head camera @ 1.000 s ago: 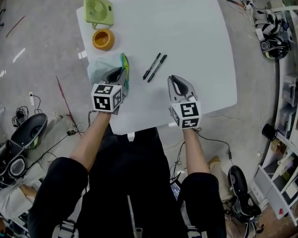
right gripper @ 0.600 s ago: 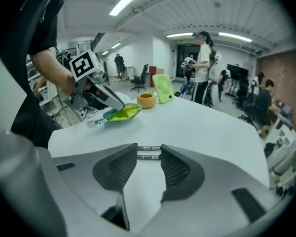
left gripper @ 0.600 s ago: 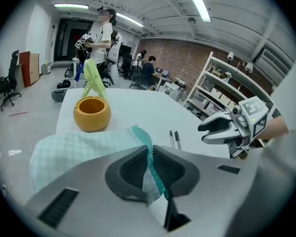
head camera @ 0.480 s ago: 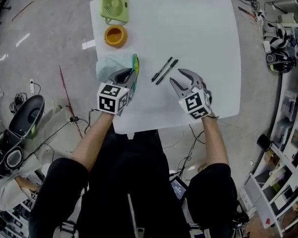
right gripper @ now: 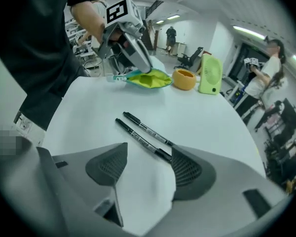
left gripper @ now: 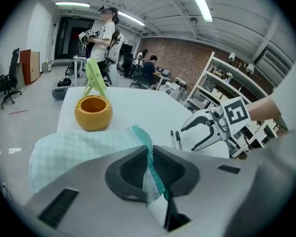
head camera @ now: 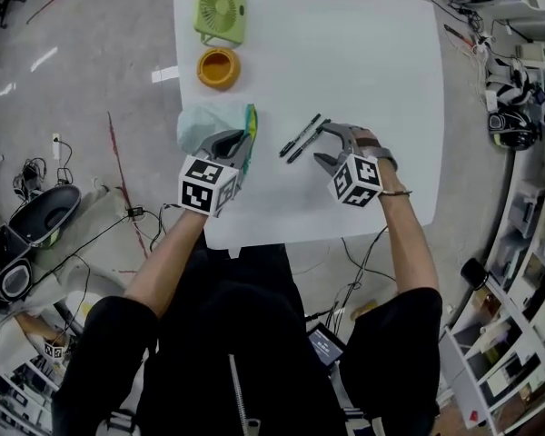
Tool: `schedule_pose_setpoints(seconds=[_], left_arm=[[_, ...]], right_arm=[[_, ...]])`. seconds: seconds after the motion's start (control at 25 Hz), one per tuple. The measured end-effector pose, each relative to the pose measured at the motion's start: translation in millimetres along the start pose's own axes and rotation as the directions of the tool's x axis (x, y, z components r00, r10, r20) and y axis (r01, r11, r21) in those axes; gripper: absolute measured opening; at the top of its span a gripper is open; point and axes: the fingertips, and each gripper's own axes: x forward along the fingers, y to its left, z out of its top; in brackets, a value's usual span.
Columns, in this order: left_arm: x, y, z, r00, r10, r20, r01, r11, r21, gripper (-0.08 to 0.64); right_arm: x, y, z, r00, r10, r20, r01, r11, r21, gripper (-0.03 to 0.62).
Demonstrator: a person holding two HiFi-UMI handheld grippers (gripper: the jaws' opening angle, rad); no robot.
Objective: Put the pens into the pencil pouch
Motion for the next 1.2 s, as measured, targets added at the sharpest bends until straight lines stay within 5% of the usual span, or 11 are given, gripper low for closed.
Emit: schedule_pose_setpoints(seconds=[0.28, 0.56, 1.2], left_arm=[[0, -2, 2, 1.000, 0.003, 0.000, -0.003, 1.000, -0.009, 0.054], [1, 1, -1, 1.000, -0.001, -0.015, 0.001, 1.000, -0.007, 0.054], [-4, 7, 0, 1.000, 0.002, -0.006, -0.002, 1.000, 0.027, 0.054]], right_arm=[[14, -2, -10, 0.995, 0.068, -0.070, -0.076, 0.989, -0.127, 0.293], [19, -7, -11, 0.990, 0.132, -0.051, -0.133, 0.991, -0.020, 0.274], [3, 26, -43, 0.995, 0.068, -0.075, -0.062, 0.994, 0.086, 0.098]])
